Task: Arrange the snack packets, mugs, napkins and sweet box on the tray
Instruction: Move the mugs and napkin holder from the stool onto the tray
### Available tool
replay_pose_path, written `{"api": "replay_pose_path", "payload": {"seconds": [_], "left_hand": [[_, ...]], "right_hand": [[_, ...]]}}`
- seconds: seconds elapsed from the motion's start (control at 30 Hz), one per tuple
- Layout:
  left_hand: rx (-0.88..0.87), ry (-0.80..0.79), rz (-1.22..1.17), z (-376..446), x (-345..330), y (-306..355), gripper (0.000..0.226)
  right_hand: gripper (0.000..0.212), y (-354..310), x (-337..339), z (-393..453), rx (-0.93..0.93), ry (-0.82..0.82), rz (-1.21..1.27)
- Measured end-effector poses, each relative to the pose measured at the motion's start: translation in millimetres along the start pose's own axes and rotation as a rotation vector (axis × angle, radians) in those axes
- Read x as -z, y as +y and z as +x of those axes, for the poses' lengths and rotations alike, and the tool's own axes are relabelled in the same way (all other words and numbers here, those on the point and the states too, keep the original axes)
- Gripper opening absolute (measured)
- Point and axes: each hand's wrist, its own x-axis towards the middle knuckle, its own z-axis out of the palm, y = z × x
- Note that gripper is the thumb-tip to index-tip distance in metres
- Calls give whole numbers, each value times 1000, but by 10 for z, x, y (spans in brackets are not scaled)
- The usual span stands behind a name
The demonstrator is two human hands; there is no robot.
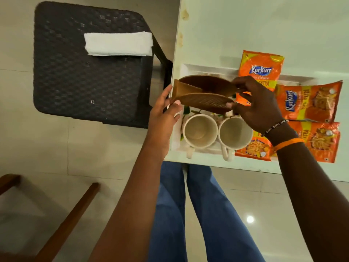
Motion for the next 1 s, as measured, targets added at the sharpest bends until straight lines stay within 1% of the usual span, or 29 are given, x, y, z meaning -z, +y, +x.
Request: {"api": "replay_pose_path", "payload": {"seconds": [0.07, 0.17, 0.23, 0.3, 0.33, 0.43, 0.57, 0.73, 0.83, 0.93, 1.0], "left_hand": [[35, 31, 49, 5, -87, -28, 43], [143, 107, 157, 24, -169, -55, 32], [205, 100, 225, 27, -199, -54, 20], [228, 85, 230, 29, -218, -42, 7], [229, 85, 225, 40, -217, -39, 5], [233, 97, 206, 86, -205, -49, 7], [243, 108, 197, 136, -200, -59, 10], [234, 89, 275, 165, -254, -80, 18], [242, 85, 274, 199, -254, -77, 21], [252, 35, 278, 230, -198, -65, 20], [242, -8, 253, 248, -130, -47, 17]], "right_hand": [[49, 76, -5, 0, 1, -26, -4], [49, 167, -27, 12, 20, -38, -67], [49, 211, -36, 10, 30, -35, -104], [49, 240, -41, 9, 31, -22, -122], [49, 246, -45, 16, 27, -14, -130], [49, 250, -47, 40, 2, -5, -149], [51, 232, -6, 82, -25, -46, -149], [51, 205, 46, 135, -81, -96, -160], [50, 179, 55, 154, -109, -132, -191], [52, 111, 26, 192, -158, -166, -227], [54, 44, -6, 215, -158, -149, -254]]}}
